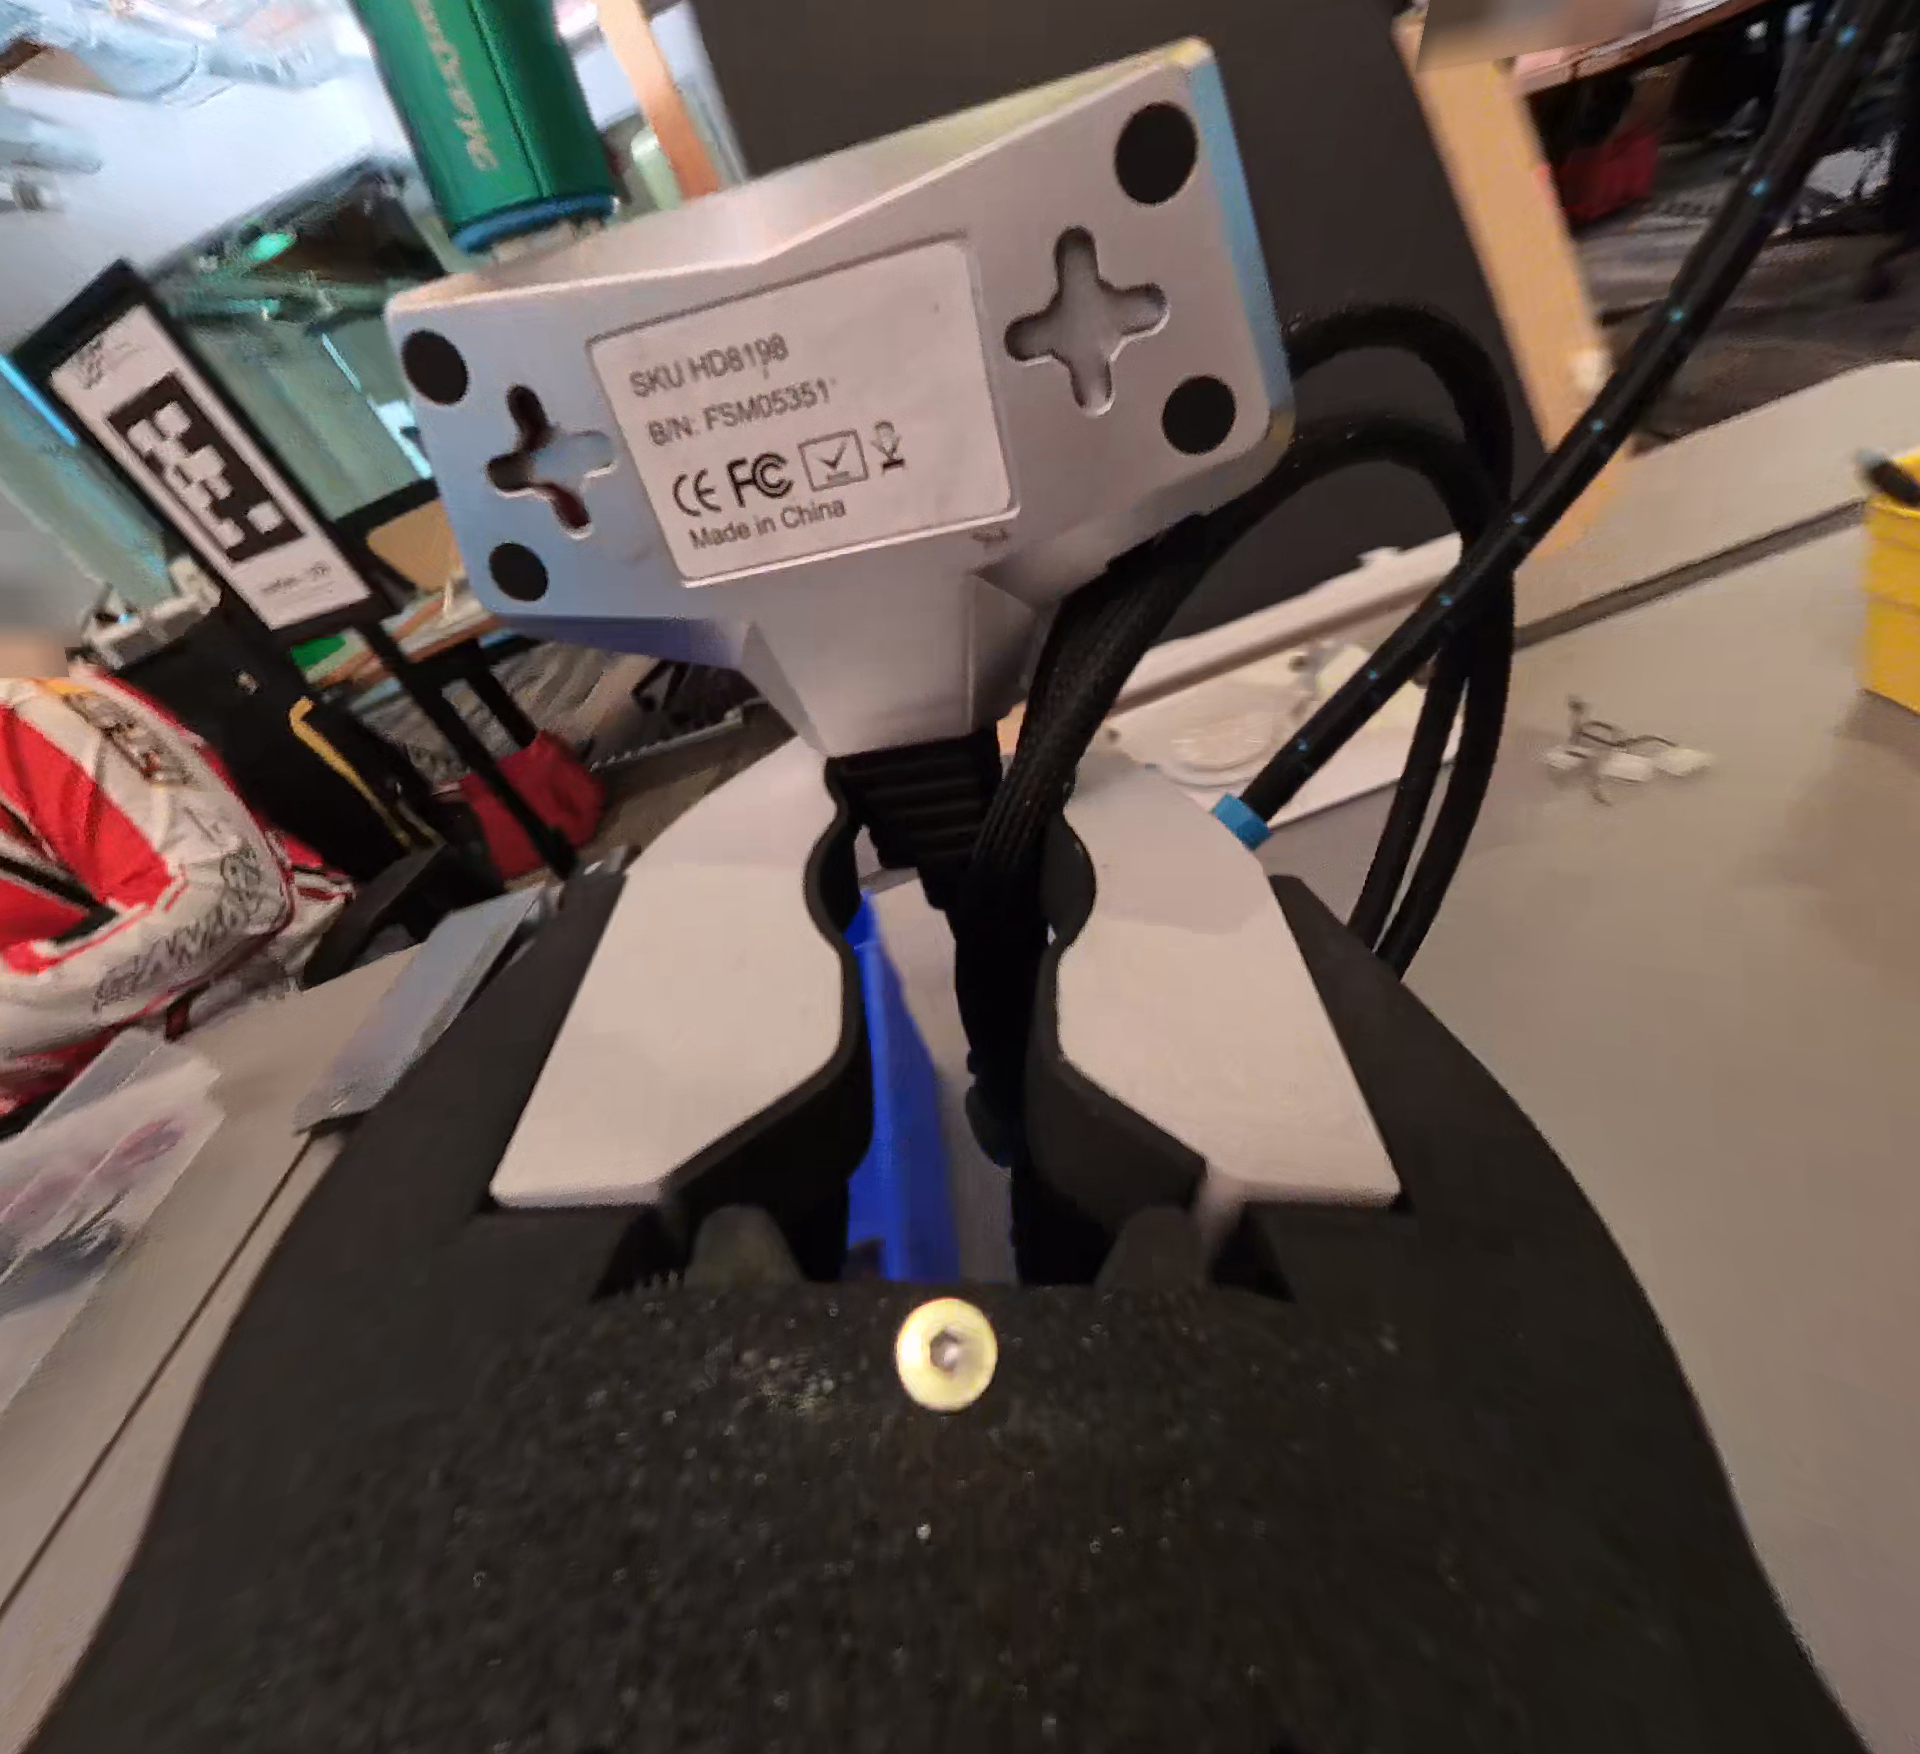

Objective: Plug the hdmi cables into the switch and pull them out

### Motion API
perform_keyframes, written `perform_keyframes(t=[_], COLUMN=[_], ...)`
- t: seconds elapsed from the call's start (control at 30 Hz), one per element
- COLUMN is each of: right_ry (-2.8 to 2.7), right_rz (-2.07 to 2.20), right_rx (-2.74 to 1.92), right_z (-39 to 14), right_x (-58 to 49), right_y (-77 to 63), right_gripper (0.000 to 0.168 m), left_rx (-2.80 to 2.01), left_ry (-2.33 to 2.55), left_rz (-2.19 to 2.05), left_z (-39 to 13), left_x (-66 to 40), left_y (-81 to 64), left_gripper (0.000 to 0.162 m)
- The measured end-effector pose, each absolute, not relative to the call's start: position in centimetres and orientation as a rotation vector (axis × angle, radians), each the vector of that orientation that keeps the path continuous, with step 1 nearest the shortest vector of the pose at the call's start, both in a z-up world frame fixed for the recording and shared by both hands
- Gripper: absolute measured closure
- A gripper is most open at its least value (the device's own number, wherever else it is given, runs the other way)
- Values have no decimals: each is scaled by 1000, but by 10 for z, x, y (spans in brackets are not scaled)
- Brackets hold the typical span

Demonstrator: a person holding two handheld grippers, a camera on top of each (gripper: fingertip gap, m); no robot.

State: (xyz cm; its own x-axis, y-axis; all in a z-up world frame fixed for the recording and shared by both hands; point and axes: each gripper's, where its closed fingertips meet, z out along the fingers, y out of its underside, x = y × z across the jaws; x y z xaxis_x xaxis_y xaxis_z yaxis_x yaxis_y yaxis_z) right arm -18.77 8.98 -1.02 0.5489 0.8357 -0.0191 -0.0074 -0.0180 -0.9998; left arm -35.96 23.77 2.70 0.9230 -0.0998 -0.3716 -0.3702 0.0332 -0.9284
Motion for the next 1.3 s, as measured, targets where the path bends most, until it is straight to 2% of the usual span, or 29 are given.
perform_keyframes(t=[0.1,0.23,0.3,0.43,0.5,0.57,0.63,0.7,0.8,1.1,1.3], right_ry=[-792,-740,-721,-745,-798,-828,-894,-972,-1143,-1410,-1405], right_rz=[753,679,760,868,870,880,965,1042,1118,1153,1199], right_rx=[-1346,-1464,-1490,-1493,-1511,-1465,-1394,-1354,-1304,-1266,-1234], right_z=[35,23,11,-12,-28,-35,-36,-35,-37,-59,-58], right_x=[-218,-230,-230,-216,-207,-197,-194,-196,-209,-247,-248], right_y=[117,161,161,151,149,148,137,123,98,56,52], right_gripper=[125,117,133,148,147,148,148,148,148,148,148], left_rx=[-1505,-1483,-1494,-1575,-1642,-1705,-1736,-1683,-1564,-1398,-1356], left_ry=[501,601,638,886,963,952,859,805,880,1151,1147], left_rz=[227,183,149,-2,-208,-453,-678,-848,-875,-843,-925], left_z=[3,-18,-30,-71,-85,-92,-87,-67,-45,-47,-49], left_x=[-303,-255,-241,-218,-220,-228,-240,-251,-261,-254,-253], left_y=[221,197,187,166,140,114,101,97,93,58,54], left_gripper=[131,131,131,121,130,131,116,109,103,136,139])
